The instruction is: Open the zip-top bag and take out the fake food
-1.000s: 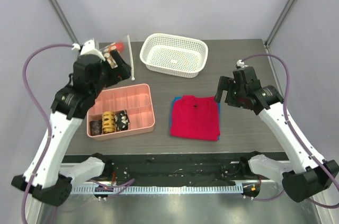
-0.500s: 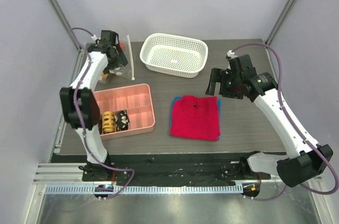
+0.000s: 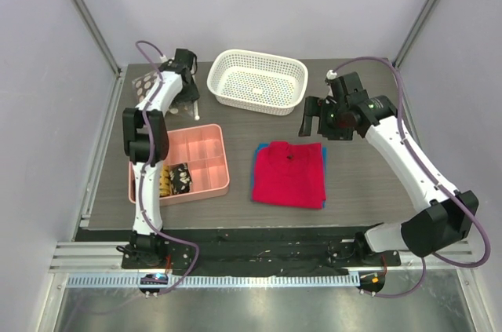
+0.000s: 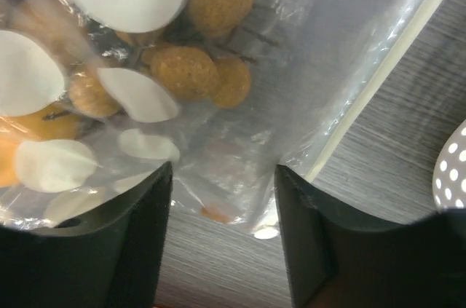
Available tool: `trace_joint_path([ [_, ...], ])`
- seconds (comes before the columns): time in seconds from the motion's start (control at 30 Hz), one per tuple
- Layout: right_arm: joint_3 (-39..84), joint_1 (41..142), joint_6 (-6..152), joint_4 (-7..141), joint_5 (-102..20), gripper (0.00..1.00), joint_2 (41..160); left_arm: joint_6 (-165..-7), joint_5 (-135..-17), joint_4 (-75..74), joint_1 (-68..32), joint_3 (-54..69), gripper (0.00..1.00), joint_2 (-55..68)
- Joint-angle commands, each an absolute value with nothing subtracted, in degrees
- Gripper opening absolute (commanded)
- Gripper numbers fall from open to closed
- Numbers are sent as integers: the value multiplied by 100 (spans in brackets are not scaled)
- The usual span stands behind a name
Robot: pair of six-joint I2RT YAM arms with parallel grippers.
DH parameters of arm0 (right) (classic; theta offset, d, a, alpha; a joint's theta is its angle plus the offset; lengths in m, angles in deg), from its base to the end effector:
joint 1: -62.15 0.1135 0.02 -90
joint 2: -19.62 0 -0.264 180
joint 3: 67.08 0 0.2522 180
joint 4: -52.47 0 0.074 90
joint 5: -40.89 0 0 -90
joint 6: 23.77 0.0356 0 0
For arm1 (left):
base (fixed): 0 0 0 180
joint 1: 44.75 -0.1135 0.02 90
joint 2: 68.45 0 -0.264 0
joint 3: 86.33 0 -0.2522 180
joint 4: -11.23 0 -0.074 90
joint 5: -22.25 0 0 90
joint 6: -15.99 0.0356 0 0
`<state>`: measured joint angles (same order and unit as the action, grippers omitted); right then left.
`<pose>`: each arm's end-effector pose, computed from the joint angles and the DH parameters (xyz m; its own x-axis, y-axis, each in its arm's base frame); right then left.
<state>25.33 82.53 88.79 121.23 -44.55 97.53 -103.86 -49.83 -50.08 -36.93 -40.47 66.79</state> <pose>0.2548 0.0977 0.3459 -0.8525 0.0913 -0.5147 -0.0689 0.9564 0.2837 0.5063 -0.0585 0.1989 -0.7557 -0.3742 -0.5374 -0.4472 0.8944 0.0060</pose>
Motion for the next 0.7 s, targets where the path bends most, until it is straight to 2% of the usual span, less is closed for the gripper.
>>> trace_joint_path([
  [0.0,2789,8236,8829,11879,-4296,100,9924,-10425,-5094,-5043,-3728,-4367,44,6734],
  [0.03,2806,8228,8863,11826,-4287,100,9951,-10451,-5174,-5008,-3763,-4358,35,6708],
  [0.07,2824,8227,8890,11695,-4252,100,9995,-10477,-5227,-4990,-3780,-4323,9,6620],
  [0.1,2833,8245,8908,11590,-4234,99,10074,-10521,-5306,-4955,-3798,-4314,0,6576],
  [0.33,2841,8403,9092,9789,-4085,100,10740,-10565,-5772,-4885,-4008,-4165,0,5900],
  [0.5,3246,8561,9251,8348,-4015,100,11453,-11013,-6536,-3919,-4184,-3402,0,4812],
  [0.67,3457,9131,9295,6651,-3646,100,12287,-11680,-7116,-3594,-4316,-3242,0,4423],
])
